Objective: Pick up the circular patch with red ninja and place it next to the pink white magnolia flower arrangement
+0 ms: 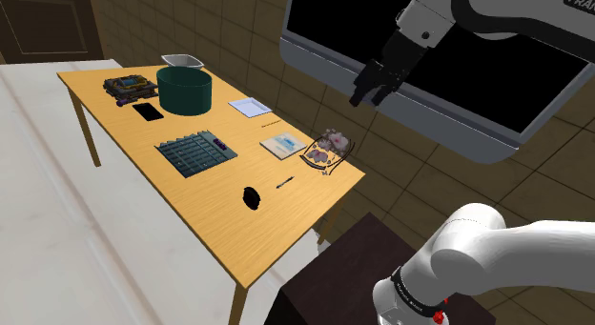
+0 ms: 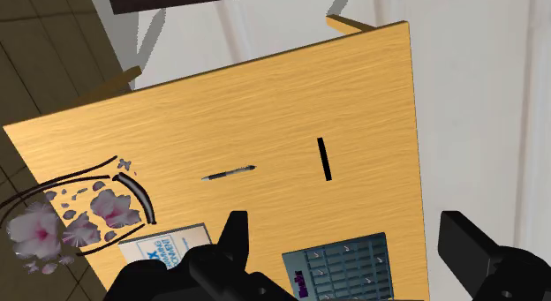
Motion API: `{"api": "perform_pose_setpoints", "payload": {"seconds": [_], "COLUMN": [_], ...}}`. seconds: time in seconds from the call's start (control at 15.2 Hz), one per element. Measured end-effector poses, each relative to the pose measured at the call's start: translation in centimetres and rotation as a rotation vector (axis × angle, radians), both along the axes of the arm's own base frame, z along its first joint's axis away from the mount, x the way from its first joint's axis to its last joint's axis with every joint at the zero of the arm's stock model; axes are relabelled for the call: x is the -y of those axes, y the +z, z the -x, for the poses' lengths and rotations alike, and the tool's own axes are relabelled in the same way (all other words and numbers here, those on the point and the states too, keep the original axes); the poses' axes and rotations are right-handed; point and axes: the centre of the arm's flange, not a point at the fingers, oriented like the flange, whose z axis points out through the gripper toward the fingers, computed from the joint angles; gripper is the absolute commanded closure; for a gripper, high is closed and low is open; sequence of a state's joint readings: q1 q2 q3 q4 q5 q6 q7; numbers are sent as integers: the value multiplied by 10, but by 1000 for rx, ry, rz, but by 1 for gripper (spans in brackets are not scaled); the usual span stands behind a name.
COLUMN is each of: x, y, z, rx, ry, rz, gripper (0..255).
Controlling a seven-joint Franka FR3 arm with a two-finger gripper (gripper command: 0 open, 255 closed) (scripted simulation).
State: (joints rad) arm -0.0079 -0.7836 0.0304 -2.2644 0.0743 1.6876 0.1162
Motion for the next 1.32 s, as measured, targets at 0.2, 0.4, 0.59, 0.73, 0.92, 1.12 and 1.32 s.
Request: {"api": "perform_pose_setpoints", "payload": {"seconds": [0.2, 0.4, 0.59, 0.73, 0.92, 1.12, 1.32], "x": [-2, -7, -6, -9, -15, -21, -21], "y": [-12, -46, -80, -102, -138, -173, -206], "z": [-6, -28, -46, -59, -79, -98, -119], "rx": [-3, -9, -15, -18, -24, -29, -34], "ry": [6, 21, 37, 48, 64, 80, 96], "rz": [1, 3, 6, 8, 10, 13, 16], "gripper": [0, 0, 0, 0, 0, 0, 0]}}
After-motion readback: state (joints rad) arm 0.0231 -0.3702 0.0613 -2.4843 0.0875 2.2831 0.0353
